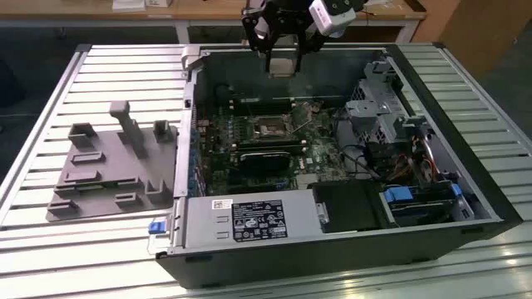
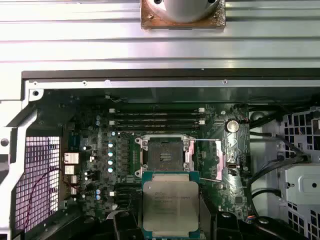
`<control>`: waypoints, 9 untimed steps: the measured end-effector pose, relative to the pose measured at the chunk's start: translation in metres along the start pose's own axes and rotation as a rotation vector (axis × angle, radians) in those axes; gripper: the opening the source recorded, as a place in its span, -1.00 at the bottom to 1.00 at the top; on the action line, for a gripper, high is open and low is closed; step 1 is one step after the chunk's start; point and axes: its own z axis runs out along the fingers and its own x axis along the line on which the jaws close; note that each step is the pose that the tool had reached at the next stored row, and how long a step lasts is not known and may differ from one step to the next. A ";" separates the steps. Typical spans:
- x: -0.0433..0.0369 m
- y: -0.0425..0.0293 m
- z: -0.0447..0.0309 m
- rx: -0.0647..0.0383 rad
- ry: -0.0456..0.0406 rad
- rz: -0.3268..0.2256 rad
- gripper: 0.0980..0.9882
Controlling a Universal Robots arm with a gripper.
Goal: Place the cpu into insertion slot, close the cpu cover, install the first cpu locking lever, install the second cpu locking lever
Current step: 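Place the cpu into insertion slot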
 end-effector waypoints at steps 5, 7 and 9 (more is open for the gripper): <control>0.0000 0.0000 0.0000 0.000 0.0000 0.000 -0.01; 0.0000 0.0000 0.0000 0.000 0.0000 0.000 -0.01; 0.0000 0.0000 0.0000 0.000 0.0000 0.000 -0.01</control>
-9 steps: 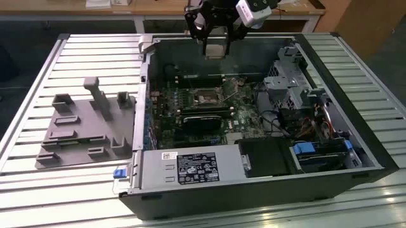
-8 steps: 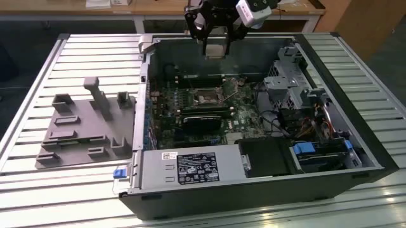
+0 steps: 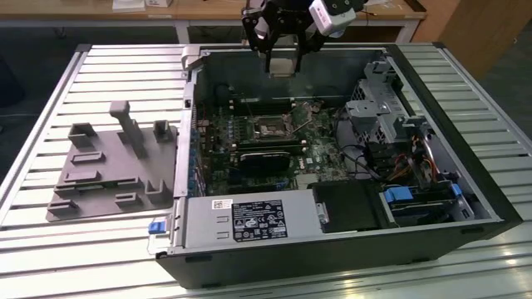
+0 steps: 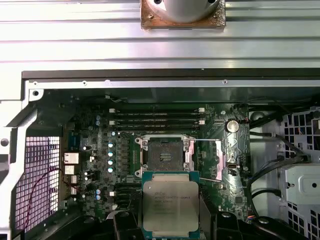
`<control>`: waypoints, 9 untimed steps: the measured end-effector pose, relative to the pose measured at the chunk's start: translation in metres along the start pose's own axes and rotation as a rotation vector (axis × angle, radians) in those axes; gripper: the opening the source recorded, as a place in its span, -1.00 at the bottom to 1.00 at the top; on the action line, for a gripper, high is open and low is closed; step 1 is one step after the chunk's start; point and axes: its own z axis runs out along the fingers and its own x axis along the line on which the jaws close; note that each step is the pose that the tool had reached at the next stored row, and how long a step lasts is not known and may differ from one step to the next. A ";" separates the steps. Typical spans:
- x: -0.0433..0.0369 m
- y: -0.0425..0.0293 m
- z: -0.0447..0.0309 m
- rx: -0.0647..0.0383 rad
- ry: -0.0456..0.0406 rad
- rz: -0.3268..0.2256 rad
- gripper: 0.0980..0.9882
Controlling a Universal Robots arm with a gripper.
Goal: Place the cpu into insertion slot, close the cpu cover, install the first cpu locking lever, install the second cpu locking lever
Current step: 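Place the cpu into insertion slot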
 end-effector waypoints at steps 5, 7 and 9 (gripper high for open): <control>0.0000 -0.0001 0.0015 0.000 -0.0001 0.000 -0.01; -0.0001 -0.0004 0.0045 0.000 -0.0007 0.000 -0.01; -0.0001 -0.0007 0.0081 0.000 -0.0014 0.000 -0.01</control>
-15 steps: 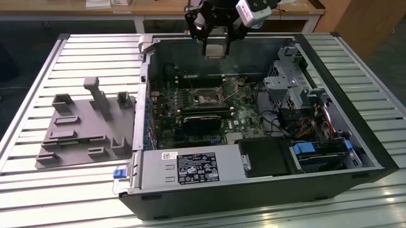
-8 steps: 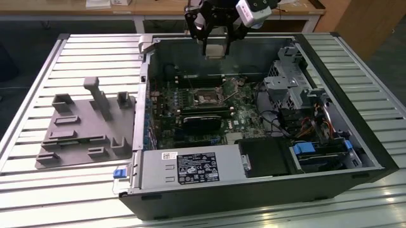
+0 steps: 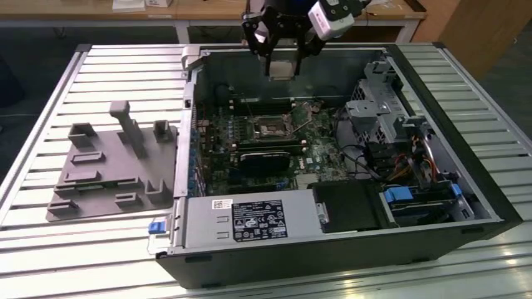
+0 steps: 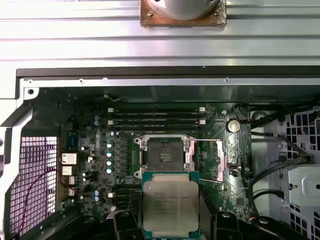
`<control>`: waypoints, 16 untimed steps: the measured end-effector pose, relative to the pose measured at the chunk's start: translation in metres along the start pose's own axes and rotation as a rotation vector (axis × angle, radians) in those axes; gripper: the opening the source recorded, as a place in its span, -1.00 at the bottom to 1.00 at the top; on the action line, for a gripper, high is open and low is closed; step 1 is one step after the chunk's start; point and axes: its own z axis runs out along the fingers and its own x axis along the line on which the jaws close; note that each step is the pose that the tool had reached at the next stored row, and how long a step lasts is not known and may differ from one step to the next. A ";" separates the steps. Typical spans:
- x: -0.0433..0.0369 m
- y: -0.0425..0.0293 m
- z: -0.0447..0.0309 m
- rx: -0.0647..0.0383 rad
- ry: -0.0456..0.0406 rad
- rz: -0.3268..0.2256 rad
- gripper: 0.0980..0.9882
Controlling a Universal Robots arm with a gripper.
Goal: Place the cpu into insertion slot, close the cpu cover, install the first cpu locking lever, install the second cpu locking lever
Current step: 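Place the cpu into insertion slot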
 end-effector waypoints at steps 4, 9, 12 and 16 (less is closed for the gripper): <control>-0.0001 -0.0007 0.0071 0.000 -0.0010 0.000 -0.01; -0.0002 -0.0015 0.0163 0.000 -0.0022 0.000 -0.01; -0.0001 -0.0020 0.0216 0.000 -0.0027 0.000 -0.01; 0.0006 -0.0026 0.0290 0.000 -0.0068 -0.001 -0.01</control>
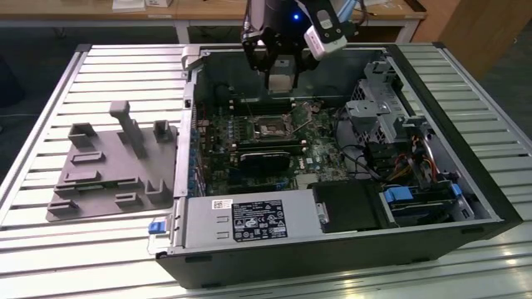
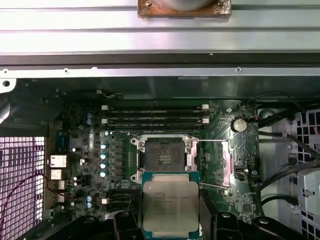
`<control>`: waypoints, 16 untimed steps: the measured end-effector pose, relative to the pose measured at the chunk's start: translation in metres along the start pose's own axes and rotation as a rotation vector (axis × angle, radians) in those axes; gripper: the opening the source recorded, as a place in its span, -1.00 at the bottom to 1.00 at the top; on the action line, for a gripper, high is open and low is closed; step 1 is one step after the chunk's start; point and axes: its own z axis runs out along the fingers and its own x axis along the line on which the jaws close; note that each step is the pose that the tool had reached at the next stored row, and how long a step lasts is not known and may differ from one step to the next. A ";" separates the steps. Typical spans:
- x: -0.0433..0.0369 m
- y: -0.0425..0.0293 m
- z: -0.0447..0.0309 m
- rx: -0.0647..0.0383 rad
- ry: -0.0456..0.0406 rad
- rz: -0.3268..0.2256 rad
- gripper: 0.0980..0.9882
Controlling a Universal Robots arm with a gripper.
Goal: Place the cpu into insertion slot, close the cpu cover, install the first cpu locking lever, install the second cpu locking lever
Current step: 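Place the cpu into insertion slot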
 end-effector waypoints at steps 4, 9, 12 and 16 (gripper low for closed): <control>0.0008 -0.0007 0.0071 0.000 -0.0049 0.000 -0.01; 0.0013 -0.0014 0.0156 0.000 -0.0107 -0.001 -0.01; 0.0014 -0.0019 0.0201 0.000 -0.0156 -0.001 -0.01; 0.0015 -0.0025 0.0263 0.000 -0.0237 -0.002 -0.01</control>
